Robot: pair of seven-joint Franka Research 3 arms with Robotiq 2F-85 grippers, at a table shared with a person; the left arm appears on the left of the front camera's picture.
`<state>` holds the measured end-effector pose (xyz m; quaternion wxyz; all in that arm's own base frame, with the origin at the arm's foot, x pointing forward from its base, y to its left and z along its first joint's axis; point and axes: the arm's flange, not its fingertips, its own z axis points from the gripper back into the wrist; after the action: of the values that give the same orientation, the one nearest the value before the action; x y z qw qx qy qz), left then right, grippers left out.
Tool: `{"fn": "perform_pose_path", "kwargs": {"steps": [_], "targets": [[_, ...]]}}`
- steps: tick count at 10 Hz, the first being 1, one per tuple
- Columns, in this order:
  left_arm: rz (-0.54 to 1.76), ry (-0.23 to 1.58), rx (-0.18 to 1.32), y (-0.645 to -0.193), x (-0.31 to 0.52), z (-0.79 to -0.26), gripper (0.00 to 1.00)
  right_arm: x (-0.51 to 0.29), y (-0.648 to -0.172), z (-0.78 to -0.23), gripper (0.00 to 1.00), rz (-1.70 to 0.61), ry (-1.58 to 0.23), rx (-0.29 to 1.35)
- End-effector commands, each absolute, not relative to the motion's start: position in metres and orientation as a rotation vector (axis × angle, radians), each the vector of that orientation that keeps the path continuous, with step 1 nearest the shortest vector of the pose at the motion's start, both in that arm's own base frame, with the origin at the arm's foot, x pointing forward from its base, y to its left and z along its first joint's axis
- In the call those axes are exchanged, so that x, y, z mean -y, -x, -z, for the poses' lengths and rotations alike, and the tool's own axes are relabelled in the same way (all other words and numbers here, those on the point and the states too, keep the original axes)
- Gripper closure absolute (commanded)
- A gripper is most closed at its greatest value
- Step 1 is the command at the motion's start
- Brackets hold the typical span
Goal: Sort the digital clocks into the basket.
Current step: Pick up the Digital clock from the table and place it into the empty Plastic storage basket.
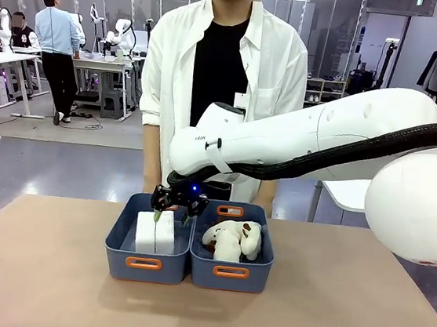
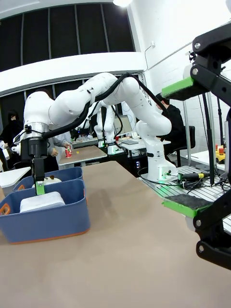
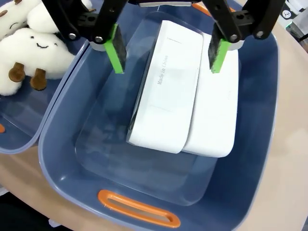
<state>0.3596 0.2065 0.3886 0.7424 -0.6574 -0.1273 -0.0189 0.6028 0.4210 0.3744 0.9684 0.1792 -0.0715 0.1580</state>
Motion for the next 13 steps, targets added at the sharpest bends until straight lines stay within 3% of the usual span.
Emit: {"fn": "perform_pose_path", "kwargs": {"steps": [1,13], "targets": [[0.052,1.432,0.275,-0.3569,-0.2064,-0.3916,0.00,-0.4222,-0.5989,-0.3765,0.00,-0.300,-0.345,0.149],[0.052,1.432,0.275,-0.3569,-0.2064,-0.3916,0.00,-0.4238,-0.6009,-0.3750,0.00,-0.324,-0.363,0.146]]}}
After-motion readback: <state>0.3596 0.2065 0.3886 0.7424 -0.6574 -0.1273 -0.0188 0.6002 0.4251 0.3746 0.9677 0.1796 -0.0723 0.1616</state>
